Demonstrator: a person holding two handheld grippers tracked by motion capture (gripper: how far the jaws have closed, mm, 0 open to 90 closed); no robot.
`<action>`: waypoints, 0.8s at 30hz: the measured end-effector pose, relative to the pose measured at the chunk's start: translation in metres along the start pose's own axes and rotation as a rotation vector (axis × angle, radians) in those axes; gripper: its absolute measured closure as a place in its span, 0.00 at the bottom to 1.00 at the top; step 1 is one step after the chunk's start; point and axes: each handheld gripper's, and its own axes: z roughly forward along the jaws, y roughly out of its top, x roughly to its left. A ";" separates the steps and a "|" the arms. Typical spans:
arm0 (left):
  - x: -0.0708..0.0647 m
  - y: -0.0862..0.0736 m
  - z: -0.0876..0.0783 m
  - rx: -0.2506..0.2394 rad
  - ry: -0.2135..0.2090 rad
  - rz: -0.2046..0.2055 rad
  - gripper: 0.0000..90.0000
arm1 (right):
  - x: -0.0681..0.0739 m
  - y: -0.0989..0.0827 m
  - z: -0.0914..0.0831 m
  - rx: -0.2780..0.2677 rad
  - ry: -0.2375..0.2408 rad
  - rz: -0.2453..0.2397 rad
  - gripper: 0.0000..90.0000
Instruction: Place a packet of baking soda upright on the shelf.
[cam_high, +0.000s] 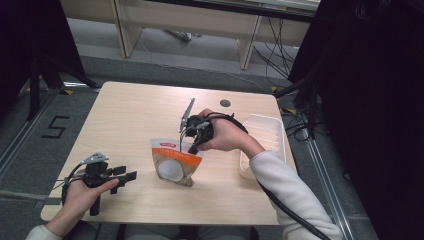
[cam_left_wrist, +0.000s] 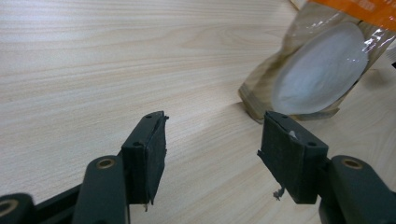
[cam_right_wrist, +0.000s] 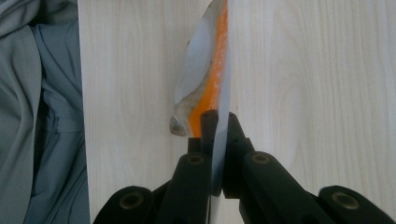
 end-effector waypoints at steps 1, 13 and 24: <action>0.000 0.000 0.000 0.001 -0.001 0.000 0.44 | 0.001 0.000 -0.004 0.017 -0.002 -0.006 1.00; 0.000 0.000 0.001 0.005 -0.003 -0.003 0.44 | -0.001 -0.008 -0.020 0.048 -0.015 -0.034 1.00; 0.001 0.000 0.001 0.003 -0.003 -0.001 0.44 | -0.001 -0.014 -0.035 0.088 -0.017 -0.014 1.00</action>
